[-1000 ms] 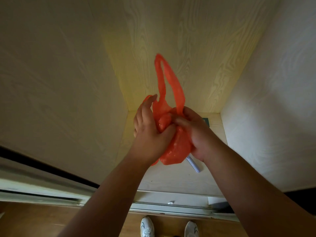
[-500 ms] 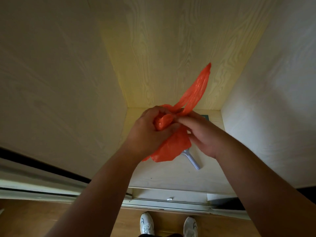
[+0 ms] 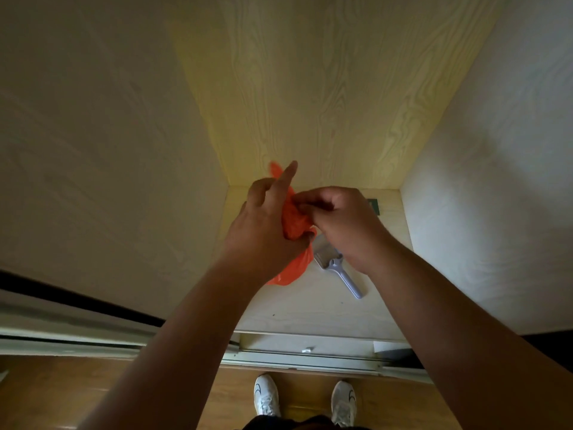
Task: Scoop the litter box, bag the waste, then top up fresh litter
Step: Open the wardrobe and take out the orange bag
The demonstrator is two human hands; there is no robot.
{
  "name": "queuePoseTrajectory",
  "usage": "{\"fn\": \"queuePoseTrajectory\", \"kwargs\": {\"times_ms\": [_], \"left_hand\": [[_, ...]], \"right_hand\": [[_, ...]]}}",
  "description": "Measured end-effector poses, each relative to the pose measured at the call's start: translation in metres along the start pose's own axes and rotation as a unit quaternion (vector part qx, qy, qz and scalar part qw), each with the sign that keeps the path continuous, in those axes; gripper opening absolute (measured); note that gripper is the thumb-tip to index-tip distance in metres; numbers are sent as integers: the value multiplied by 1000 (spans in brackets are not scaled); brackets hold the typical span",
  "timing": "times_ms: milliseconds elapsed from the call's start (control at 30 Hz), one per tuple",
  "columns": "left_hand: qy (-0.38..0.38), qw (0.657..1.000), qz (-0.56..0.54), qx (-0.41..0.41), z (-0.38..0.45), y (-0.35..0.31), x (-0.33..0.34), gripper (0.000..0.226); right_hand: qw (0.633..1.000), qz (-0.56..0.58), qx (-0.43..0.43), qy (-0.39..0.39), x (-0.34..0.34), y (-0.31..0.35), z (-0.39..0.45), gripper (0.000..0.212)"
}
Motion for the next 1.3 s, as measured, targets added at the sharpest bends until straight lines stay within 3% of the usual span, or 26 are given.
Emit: {"fn": "queuePoseTrajectory", "kwargs": {"times_ms": [100, 167, 300, 400, 467, 600, 700, 800, 933, 1067, 1300], "left_hand": [[5, 999, 32, 35, -1, 2, 0, 114], [47, 997, 43, 51, -1, 4, 7, 103], [69, 997, 37, -13, 4, 18, 10, 49], [44, 997, 53, -26, 6, 25, 10, 34], [40, 998, 22, -40, 7, 27, 12, 33], [71, 997, 6, -33, 4, 25, 17, 61], [26, 1000, 5, -16, 2, 27, 15, 45], [34, 999, 32, -14, 3, 39, 21, 29], [26, 996, 68, -48, 8, 61, 28, 17], [27, 993, 87, -73, 16, 78, 41, 17], [53, 991, 79, -99, 14, 101, 79, 19]], "right_hand": [[991, 93, 78, 52, 10, -8, 0, 22], [990, 83, 86, 78, 12, -11, 0, 20], [997, 9, 30, 67, 12, -13, -3, 12], [998, -27, -36, 52, 14, -8, -9, 13], [997, -44, -29, 54, 16, -11, -9, 14], [998, 18, 34, 44, 13, -21, -2, 14], [997, 0, 19, 70, 18, -21, 2, 11], [996, 8, 36, 85, 16, -34, 6, 14], [990, -133, 44, -2, -1, -71, 20, 38], [956, -286, 57, -21, -8, -124, 29, 72], [898, -397, 186, -11, -18, -236, 34, 62]]}}
Point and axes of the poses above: each hand's wrist, its own z-axis towards the middle knuckle, its own x-axis out of the palm, y = z × x, the point moved 7 cm from there along z, towards the middle knuckle, and after that the axes turned 7 degrees about -y, right-handed, at the moved point
